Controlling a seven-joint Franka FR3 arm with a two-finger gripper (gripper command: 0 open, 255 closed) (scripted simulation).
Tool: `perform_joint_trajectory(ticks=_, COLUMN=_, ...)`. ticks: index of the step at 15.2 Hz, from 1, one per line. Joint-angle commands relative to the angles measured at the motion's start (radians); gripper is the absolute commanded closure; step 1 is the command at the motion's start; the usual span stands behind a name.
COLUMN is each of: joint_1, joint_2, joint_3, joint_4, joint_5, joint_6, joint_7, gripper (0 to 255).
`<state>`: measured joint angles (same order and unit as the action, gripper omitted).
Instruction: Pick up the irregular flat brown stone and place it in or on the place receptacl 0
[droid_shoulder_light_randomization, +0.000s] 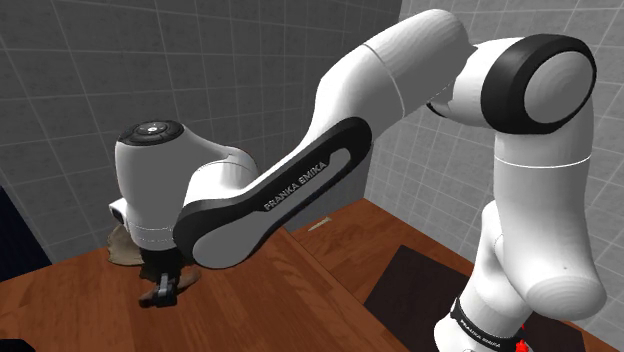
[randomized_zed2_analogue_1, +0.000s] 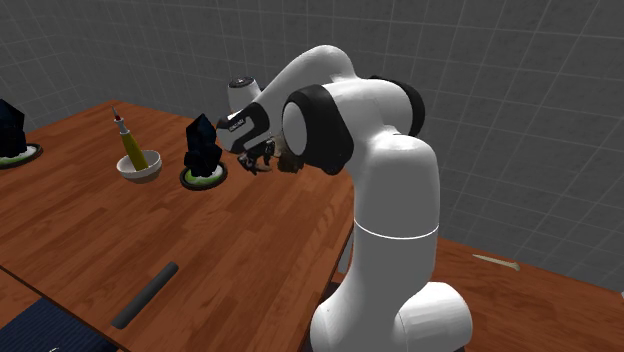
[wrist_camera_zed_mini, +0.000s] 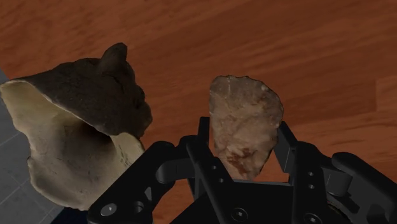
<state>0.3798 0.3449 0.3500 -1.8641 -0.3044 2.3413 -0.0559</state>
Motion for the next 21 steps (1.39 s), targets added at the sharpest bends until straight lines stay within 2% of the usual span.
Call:
perform_joint_trajectory(ticks=1, joint_1=-0.004, joint_2=-0.015, joint_3=0.004, joint_4=0.008, joint_5=0.011, joint_6=-0.021, joint_7=-0.010, gripper=255)
perform_joint_trajectory(ticks=18, joint_1=-0.016, joint_2=-0.098, joint_3=0.027, joint_4=0.124, joint_5=0.075, joint_6=-0.212, joint_7=-0.068, gripper=255)
perform_joint_trajectory(ticks=21, joint_1=-0.032, joint_2=-0.020, joint_3=0.007, joint_4=0.231, joint_5=0.062, joint_6=-0.239, joint_7=-0.113, gripper=255)
